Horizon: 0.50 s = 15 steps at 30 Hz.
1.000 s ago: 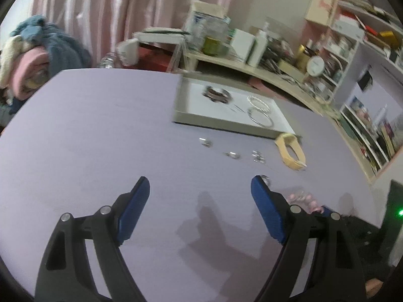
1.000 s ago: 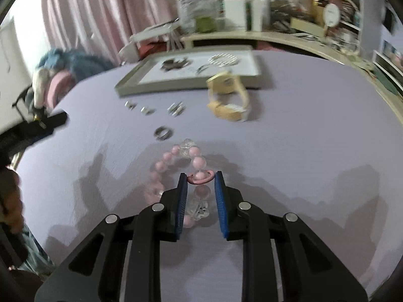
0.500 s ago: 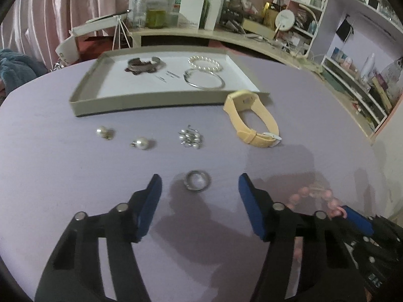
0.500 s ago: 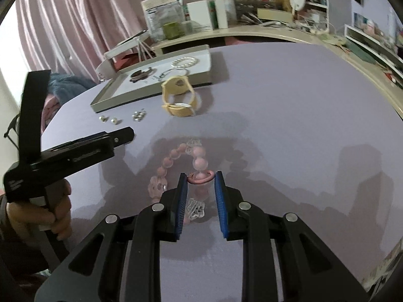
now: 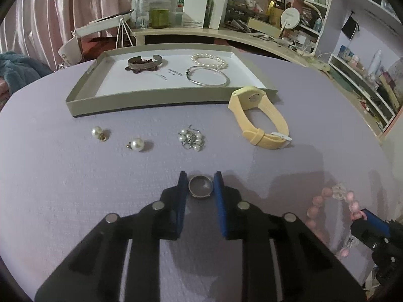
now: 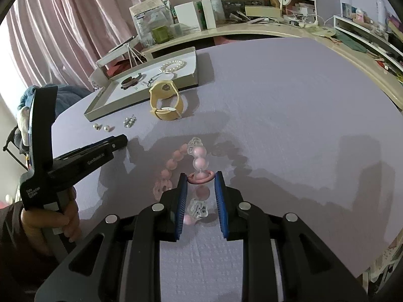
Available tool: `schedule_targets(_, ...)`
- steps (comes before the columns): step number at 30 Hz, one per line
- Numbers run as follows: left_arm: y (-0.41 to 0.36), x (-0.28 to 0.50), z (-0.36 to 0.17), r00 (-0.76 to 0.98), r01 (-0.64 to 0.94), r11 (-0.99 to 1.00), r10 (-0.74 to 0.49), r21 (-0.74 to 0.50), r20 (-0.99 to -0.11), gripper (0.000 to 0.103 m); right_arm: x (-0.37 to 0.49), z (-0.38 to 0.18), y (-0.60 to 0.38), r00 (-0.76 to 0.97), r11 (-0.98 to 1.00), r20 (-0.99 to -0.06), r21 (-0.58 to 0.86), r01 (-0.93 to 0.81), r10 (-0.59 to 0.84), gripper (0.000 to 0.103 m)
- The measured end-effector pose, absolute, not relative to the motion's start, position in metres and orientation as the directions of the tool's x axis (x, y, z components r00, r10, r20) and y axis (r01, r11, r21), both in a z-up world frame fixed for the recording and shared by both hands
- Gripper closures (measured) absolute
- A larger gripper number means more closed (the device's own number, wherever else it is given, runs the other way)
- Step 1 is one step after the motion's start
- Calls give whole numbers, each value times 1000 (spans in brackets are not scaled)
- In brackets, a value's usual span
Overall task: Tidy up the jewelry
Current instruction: 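Grasp the silver ring with the left tool while the right tool lifts the pink bracelet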
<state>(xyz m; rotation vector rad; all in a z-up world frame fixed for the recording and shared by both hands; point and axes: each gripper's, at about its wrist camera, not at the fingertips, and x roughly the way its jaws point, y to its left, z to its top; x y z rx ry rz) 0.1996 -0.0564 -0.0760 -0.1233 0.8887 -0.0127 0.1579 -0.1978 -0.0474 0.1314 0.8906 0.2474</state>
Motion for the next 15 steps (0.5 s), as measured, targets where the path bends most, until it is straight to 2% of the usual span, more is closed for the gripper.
schedule_targets(9,-31,183,-69,653,-48,983,-105,-180,-750,82,162,-36,-188,615,954,-729,232,-188,299,80)
schedule_targets(15,-18,166,-56,685,-20,985,-111,-170,-720,82,164,-34,-183,611,947,-724,243,-208,320,80)
